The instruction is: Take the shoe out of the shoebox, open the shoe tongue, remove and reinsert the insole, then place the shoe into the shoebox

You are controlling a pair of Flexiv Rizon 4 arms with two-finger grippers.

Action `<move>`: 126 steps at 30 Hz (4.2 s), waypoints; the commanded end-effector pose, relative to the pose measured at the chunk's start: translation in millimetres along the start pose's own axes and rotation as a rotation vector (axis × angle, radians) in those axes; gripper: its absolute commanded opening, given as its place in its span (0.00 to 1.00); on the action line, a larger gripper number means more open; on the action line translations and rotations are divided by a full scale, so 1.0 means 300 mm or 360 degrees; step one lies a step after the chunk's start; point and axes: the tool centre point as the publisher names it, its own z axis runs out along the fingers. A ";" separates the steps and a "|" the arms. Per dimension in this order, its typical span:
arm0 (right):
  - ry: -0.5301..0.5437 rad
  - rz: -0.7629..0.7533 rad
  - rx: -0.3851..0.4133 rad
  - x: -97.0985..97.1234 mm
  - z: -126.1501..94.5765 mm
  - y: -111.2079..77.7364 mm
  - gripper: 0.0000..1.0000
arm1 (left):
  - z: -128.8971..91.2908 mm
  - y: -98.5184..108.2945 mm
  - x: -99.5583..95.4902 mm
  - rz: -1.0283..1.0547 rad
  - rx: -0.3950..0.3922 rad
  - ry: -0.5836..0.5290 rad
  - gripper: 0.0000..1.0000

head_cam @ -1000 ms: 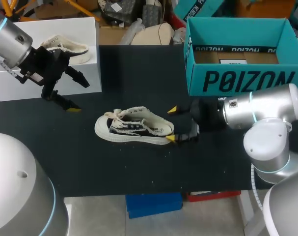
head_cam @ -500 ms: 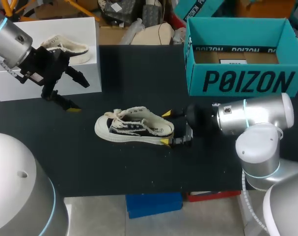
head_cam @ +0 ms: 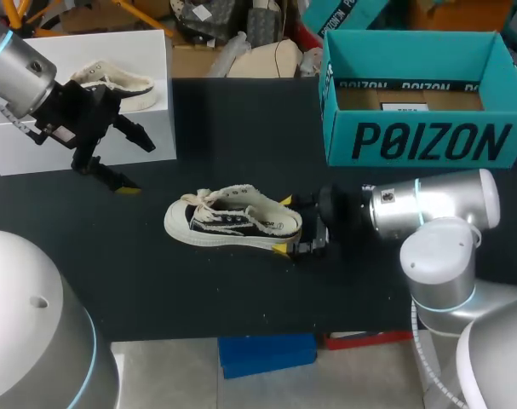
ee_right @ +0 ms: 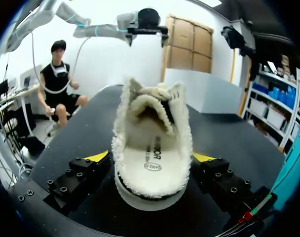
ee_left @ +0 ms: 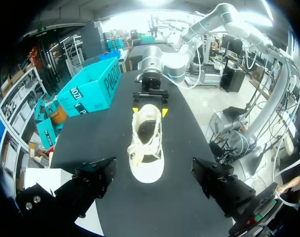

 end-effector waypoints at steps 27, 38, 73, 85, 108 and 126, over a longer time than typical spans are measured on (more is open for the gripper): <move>0.0003 0.0038 0.0019 -0.014 0.030 -0.018 0.00 | 0.002 0.001 0.001 0.0003 -0.0001 -0.0004 1.00; 0.0003 0.0038 0.0019 -0.014 0.030 -0.018 0.00 | 0.025 -0.103 -0.011 -0.0208 -0.0445 -0.0055 1.00; 0.0003 0.0038 0.0019 -0.014 0.030 -0.018 0.00 | 0.212 -0.155 -0.094 -0.1690 -0.1341 -0.0514 1.00; 0.0003 0.0038 0.0019 -0.014 0.030 -0.018 0.00 | 0.223 -0.142 -0.105 -0.2218 -0.1240 -0.0733 1.00; 0.0003 0.0038 0.0019 -0.014 0.030 -0.018 0.00 | 0.391 -0.316 -0.052 -0.2107 -0.1229 -0.1040 1.00; 0.0003 0.0038 0.0019 -0.014 0.030 -0.018 0.00 | 0.584 -0.281 -0.033 -0.2114 -0.1479 -0.1198 1.00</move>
